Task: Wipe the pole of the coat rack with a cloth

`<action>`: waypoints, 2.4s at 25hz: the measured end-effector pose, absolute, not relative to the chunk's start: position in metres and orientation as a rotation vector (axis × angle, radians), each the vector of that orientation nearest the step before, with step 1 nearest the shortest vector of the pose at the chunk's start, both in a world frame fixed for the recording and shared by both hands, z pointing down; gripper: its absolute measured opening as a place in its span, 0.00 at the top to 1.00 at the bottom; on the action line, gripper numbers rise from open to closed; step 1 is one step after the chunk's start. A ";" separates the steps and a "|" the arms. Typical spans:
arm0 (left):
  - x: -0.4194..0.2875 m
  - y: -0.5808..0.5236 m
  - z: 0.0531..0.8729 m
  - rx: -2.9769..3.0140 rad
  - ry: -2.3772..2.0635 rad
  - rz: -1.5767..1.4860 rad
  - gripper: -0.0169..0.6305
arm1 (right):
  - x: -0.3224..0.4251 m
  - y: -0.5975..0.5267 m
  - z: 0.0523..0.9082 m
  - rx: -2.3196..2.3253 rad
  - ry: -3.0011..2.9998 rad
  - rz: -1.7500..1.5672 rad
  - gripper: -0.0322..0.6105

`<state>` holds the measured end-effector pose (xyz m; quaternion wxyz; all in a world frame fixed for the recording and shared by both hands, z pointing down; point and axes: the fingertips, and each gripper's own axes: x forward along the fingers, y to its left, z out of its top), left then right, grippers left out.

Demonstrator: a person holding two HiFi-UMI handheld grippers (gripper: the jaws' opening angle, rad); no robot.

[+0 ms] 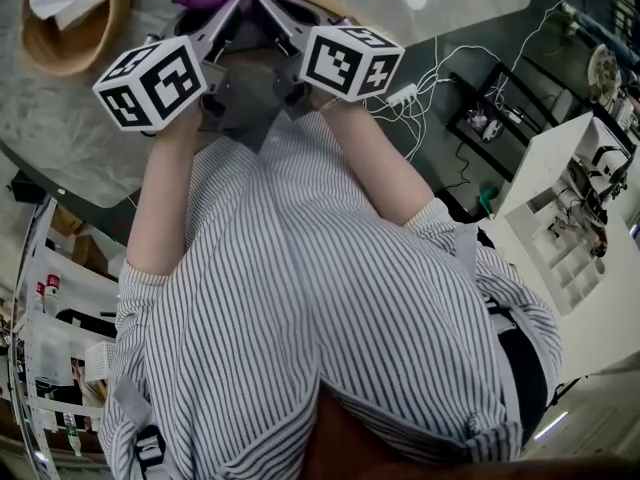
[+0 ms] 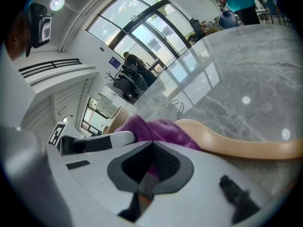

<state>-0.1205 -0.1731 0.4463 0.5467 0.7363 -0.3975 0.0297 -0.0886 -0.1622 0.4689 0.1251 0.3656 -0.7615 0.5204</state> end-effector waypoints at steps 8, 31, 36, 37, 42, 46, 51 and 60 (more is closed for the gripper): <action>-0.136 -0.160 0.446 1.727 -0.968 0.065 0.84 | -0.103 -0.154 0.465 1.024 -2.237 1.489 0.93; -0.190 -0.108 0.452 1.685 -1.057 0.069 0.85 | -0.157 -0.110 0.467 0.892 -2.253 1.513 0.92; -0.203 -0.097 0.453 1.693 -1.059 0.087 0.85 | -0.171 -0.100 0.467 0.852 -2.256 1.505 0.92; -0.207 -0.095 0.453 1.691 -1.060 0.088 0.85 | -0.174 -0.098 0.467 0.844 -2.256 1.506 0.93; -0.212 -0.086 0.455 1.688 -1.082 0.109 0.85 | -0.181 -0.088 0.471 0.798 -2.244 1.535 0.93; -0.218 -0.074 0.458 1.675 -1.092 0.115 0.85 | -0.188 -0.079 0.471 0.762 -2.248 1.541 0.93; -0.229 -0.064 0.458 1.666 -1.100 0.118 0.85 | -0.200 -0.071 0.470 0.726 -2.250 1.544 0.93; -0.242 -0.053 0.455 1.655 -1.119 0.111 0.85 | -0.213 -0.061 0.466 0.678 -2.249 1.544 0.93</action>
